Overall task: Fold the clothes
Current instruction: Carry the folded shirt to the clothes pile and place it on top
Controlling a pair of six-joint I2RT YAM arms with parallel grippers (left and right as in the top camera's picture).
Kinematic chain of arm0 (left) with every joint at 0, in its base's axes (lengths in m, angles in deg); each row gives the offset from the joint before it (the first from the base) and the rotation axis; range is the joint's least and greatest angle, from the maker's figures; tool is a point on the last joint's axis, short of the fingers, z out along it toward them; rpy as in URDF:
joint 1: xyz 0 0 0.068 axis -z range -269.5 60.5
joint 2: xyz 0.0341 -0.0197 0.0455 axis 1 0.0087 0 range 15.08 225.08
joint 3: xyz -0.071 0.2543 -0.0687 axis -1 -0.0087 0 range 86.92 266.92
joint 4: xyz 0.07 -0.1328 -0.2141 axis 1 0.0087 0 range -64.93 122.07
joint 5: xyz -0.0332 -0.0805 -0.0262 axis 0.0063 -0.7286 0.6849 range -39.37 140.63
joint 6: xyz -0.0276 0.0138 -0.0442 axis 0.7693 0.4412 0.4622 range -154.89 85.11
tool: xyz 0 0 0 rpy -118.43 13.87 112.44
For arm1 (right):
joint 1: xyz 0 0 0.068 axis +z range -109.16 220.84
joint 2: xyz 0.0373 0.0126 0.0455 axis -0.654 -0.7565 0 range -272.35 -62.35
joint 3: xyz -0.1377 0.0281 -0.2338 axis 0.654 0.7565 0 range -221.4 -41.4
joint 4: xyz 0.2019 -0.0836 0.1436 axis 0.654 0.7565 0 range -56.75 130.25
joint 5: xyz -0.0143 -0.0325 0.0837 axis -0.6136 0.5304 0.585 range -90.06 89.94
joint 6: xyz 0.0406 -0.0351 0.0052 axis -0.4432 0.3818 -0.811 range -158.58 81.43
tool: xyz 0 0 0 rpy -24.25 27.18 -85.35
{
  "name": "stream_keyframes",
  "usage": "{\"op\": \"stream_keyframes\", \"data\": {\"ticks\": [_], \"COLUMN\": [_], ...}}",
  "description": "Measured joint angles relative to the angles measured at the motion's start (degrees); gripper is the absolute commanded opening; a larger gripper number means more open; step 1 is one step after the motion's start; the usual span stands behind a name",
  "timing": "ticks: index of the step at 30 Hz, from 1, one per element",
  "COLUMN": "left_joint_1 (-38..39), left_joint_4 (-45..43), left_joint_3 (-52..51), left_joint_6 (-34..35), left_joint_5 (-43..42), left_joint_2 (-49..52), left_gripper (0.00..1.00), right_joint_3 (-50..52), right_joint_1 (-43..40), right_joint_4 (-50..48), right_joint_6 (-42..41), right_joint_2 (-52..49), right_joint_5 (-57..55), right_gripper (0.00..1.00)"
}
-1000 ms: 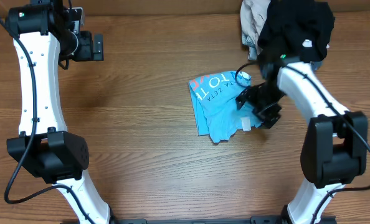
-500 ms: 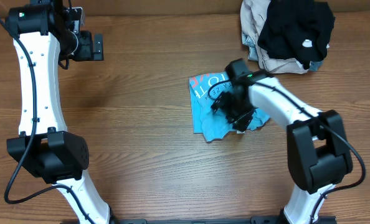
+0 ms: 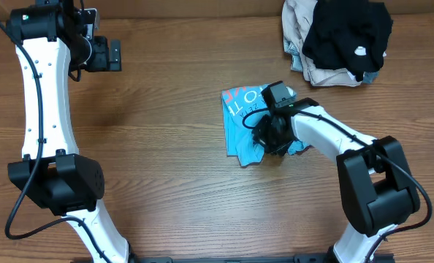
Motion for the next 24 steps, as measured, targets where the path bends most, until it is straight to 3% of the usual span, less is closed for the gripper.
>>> {"op": "stream_keyframes", "data": {"ticks": [5,15,24], "left_joint_1": [0.0,0.0,0.0], "left_joint_4": [0.0,0.1,-0.2], "left_joint_3": [0.0,0.0,0.0], "left_joint_6": [0.0,0.0,0.0], "left_joint_5": [0.0,0.0,0.0], "left_joint_2": [0.0,0.0,0.0], "left_gripper": [1.0,1.0,1.0], "right_joint_3": [0.0,-6.2,-42.0], "right_joint_1": [-3.9,-15.1,-15.6], "right_joint_4": [0.1,8.6,34.2], "right_joint_6": [4.7,23.9,38.4], "right_joint_2": [0.0,-0.6,-0.3], "right_joint_5": [2.0,10.6,14.0], "right_gripper": [0.04,0.04,0.04]}}
